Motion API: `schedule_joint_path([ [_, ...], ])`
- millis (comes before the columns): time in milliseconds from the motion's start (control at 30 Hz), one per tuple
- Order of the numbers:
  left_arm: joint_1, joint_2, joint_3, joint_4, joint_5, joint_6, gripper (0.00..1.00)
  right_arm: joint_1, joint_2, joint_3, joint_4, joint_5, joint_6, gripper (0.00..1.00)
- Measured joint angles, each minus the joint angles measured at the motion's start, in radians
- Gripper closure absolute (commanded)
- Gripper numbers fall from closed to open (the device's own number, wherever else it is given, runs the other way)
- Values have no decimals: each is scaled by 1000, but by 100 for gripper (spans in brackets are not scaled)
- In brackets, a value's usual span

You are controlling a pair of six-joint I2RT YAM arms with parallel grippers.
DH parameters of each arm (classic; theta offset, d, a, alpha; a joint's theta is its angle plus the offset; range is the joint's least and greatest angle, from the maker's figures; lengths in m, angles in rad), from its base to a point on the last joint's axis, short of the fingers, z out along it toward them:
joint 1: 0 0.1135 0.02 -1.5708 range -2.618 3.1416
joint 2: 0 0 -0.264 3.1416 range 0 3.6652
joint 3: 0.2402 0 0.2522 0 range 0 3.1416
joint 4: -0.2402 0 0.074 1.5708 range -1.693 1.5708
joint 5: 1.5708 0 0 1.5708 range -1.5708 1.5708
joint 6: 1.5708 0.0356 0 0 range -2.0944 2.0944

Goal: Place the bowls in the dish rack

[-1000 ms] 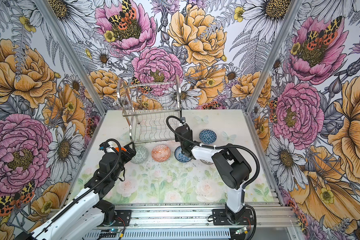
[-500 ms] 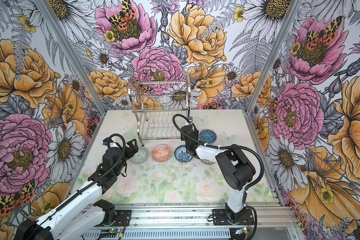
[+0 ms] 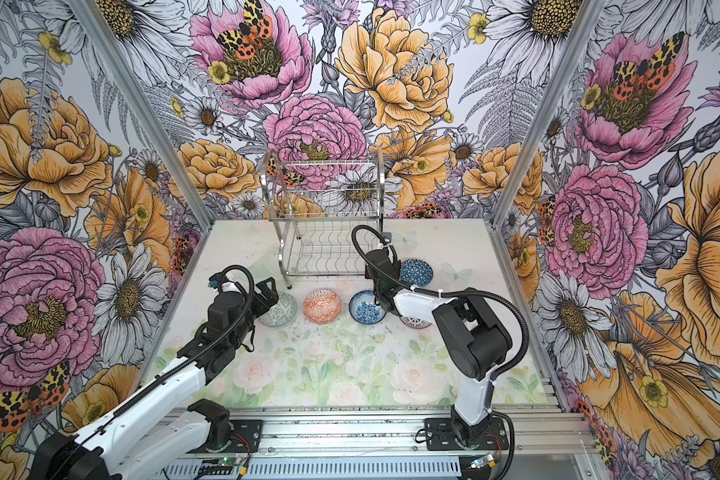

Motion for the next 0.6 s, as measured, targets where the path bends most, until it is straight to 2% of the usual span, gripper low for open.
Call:
schedule_joint_path([
  [300, 90, 0, 11, -14, 100, -43, 1, -4, -1, -13, -7, 8, 15, 57],
  [533, 99, 0, 6, -45, 152, -58, 1, -3, -14, -50, 4, 6, 18, 50],
  [600, 100, 0, 6, -56, 164, -58, 1, -2, -14, -50, 5, 8, 13, 42],
])
